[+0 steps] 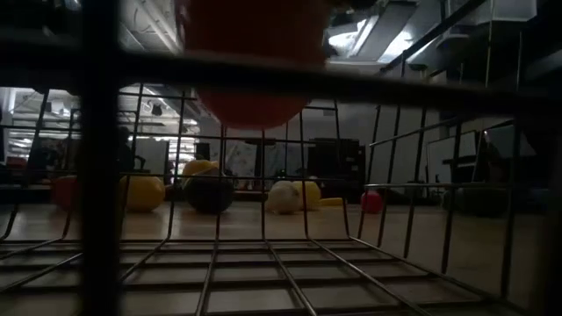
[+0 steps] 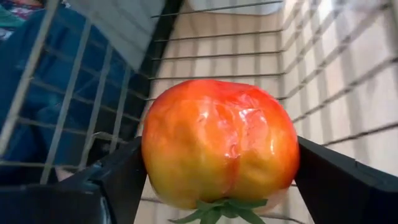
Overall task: Sort produce into baskets
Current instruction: Put the light orange tomato into the wire basket
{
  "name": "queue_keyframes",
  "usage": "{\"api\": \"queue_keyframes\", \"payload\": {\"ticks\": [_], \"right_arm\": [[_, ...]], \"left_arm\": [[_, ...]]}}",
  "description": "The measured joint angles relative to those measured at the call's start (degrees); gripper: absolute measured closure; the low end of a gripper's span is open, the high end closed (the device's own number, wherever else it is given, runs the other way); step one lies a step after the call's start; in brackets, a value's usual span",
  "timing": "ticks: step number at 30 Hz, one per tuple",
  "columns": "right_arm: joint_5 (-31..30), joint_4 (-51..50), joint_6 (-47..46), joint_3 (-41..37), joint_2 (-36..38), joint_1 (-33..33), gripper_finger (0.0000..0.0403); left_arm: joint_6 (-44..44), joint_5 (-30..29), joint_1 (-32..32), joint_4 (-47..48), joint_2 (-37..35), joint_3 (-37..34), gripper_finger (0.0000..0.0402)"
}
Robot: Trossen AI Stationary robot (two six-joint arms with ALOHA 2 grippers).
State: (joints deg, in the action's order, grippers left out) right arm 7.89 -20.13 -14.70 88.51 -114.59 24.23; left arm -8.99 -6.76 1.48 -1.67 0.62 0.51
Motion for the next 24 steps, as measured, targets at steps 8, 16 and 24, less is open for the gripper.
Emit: {"api": "queue_keyframes", "payload": {"ticks": [8, 16, 24], "right_arm": [[-3.82, 0.72, 0.16, 0.00, 0.00, 2.59, 0.0063], [-5.75, 2.83, 1.68, 0.11, -1.94, 3.54, 0.0063], [-2.73, 2.33, 3.45, 0.09, -3.06, 3.50, 0.0063]], "left_arm": [[0.00, 0.00, 0.01, 0.00, 0.00, 0.00, 0.0396], [-0.01, -0.01, 0.01, -0.05, 0.02, 0.00, 0.0396], [0.00, 0.02, 0.02, 0.05, -0.04, 0.00, 0.0396]]}}
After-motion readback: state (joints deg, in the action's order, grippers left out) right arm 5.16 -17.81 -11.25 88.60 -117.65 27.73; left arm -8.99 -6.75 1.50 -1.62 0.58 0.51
